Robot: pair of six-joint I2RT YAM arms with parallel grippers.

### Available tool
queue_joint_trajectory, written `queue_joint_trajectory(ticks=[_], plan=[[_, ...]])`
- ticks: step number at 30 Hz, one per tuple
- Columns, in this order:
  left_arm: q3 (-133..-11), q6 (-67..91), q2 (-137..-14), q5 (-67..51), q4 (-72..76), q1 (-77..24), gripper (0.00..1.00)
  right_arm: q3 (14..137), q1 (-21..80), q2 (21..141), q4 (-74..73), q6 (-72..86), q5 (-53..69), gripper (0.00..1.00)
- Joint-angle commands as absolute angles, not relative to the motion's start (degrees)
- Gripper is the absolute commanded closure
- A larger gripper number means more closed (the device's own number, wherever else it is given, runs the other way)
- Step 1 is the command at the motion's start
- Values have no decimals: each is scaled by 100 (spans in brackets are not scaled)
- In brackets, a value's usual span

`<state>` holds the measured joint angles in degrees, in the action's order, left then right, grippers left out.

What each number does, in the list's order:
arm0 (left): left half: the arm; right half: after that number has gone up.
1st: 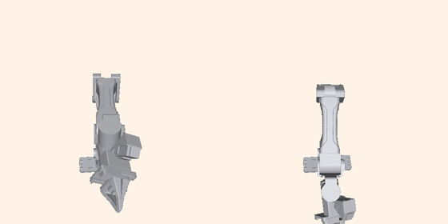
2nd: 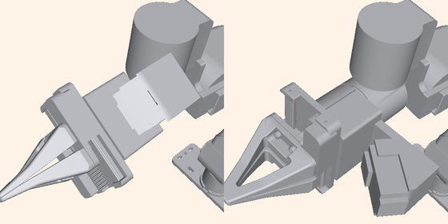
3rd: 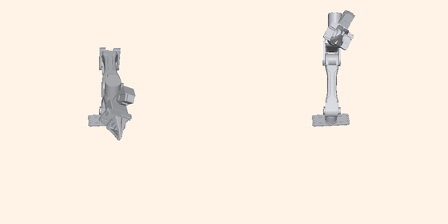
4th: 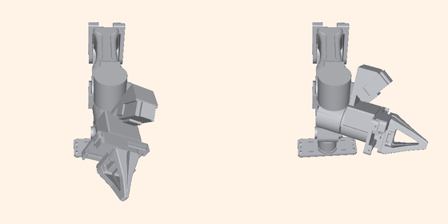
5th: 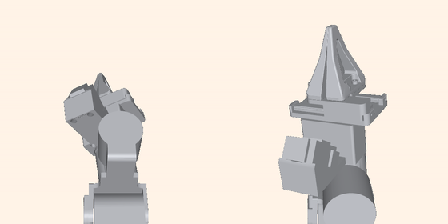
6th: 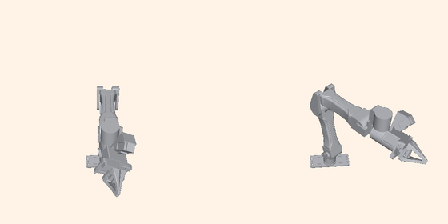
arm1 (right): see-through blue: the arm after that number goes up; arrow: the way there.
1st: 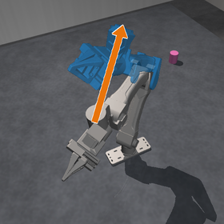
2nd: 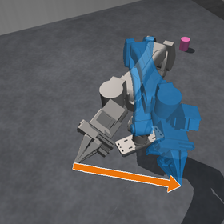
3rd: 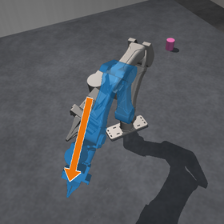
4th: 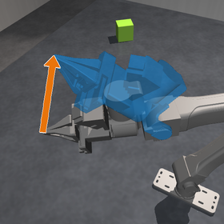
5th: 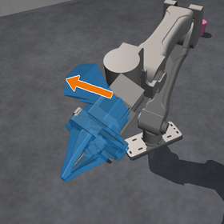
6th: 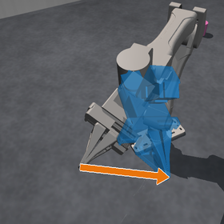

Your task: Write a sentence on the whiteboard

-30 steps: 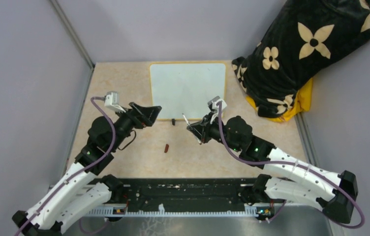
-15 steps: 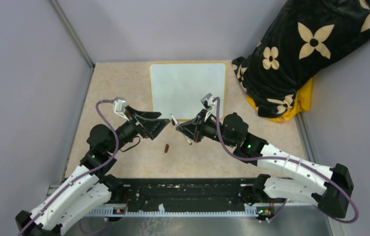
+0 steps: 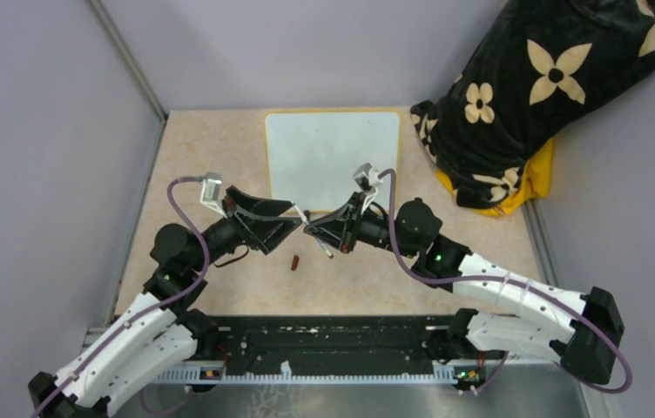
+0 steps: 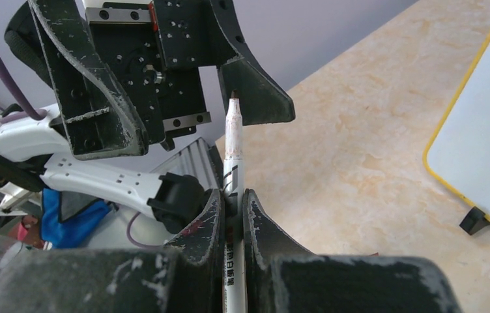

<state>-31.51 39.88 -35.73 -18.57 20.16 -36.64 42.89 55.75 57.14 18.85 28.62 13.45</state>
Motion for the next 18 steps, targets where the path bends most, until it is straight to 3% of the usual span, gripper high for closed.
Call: queue_joint_trajectory(ticks=[1, 7, 15, 18], plan=[[-3085, 4098, -3639, -2268, 2599, -3667, 10, 4554, 5605, 5722, 2393, 2965, 1657, 100], [-3021, 4258, -3737, -2481, 2884, -3672, 25, 4527, 5616, 5722, 2489, 3022, 1828, 100], [-2934, 4569, -3797, -2569, 3118, -3665, 52, 4470, 5612, 5713, 2557, 3090, 1976, 100], [-2894, 4666, -3812, -2614, 3242, -3672, 56, 4457, 5616, 5712, 2564, 3099, 2007, 100]])
